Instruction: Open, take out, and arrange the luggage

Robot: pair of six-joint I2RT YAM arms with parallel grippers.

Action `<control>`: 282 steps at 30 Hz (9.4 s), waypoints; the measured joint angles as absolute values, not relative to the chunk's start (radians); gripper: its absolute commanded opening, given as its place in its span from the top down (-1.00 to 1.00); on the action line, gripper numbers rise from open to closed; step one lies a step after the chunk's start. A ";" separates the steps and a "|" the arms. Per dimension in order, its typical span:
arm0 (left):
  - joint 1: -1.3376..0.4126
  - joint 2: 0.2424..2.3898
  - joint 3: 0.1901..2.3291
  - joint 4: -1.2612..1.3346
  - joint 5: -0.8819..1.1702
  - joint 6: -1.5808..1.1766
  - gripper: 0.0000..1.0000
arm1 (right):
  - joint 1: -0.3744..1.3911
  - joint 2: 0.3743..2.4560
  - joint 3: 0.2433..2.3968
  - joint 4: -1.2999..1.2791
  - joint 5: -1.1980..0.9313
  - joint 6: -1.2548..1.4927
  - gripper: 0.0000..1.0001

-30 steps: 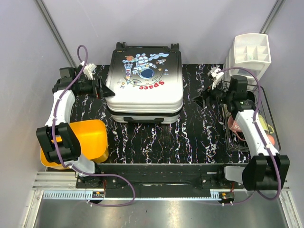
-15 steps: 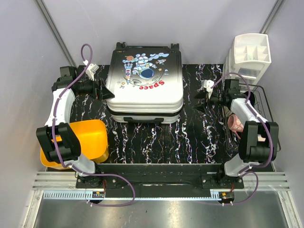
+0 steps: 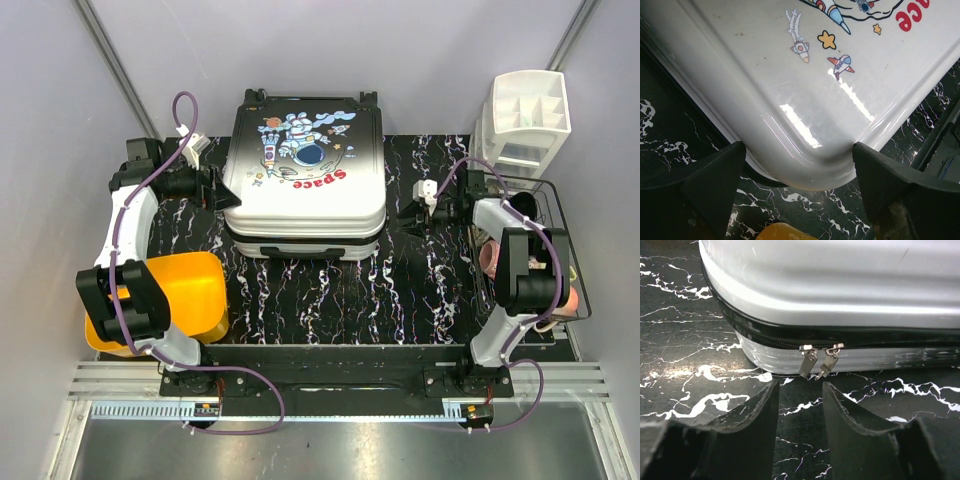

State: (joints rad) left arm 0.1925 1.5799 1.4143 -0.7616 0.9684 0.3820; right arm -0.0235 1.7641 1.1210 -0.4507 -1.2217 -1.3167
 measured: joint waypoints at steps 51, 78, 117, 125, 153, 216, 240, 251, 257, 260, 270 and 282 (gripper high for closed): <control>0.188 1.546 1.361 -0.687 0.949 0.315 -0.72 | 0.126 1.636 1.059 -0.384 -0.993 -1.018 1.00; 0.158 1.412 1.183 -0.462 0.845 0.115 -0.61 | 0.418 1.214 0.578 0.210 -0.469 -0.004 1.00; 0.115 1.332 1.101 -0.369 0.751 0.019 -0.83 | 0.437 1.123 0.594 -0.003 -0.302 0.030 -0.27; 0.139 1.303 1.077 -0.360 0.750 0.014 -0.82 | 0.437 1.265 0.576 0.226 -0.340 0.033 -0.06; 0.062 1.271 0.918 -0.422 0.691 -0.001 -0.67 | 0.757 1.456 0.610 0.517 -0.011 0.188 1.00; -0.092 1.330 0.957 -0.107 0.802 -0.348 -0.85 | 0.917 1.124 0.564 0.202 0.003 0.090 -0.52; 0.030 1.656 1.230 -0.353 0.761 0.046 -0.42 | 0.089 1.733 1.744 -0.370 -0.147 0.120 -0.20; -0.018 1.658 1.199 -0.341 0.721 0.160 -0.47 | 0.048 2.148 2.091 -0.330 -0.189 0.005 0.28; -0.033 1.627 1.118 -0.344 0.728 0.289 -0.49 | 0.012 2.355 2.243 -0.334 -0.490 -0.017 0.33; -0.056 1.576 1.081 -0.345 0.726 0.358 -0.50 | -0.002 2.443 2.347 -0.334 -0.597 -0.007 0.33; -0.136 1.363 0.904 -0.373 0.740 0.517 -0.53 | 0.036 2.570 2.518 -0.288 -0.726 -0.031 0.17; -0.216 1.134 0.723 -0.503 0.731 0.534 -0.53 | 0.184 2.616 2.569 -0.104 -0.609 0.061 -0.67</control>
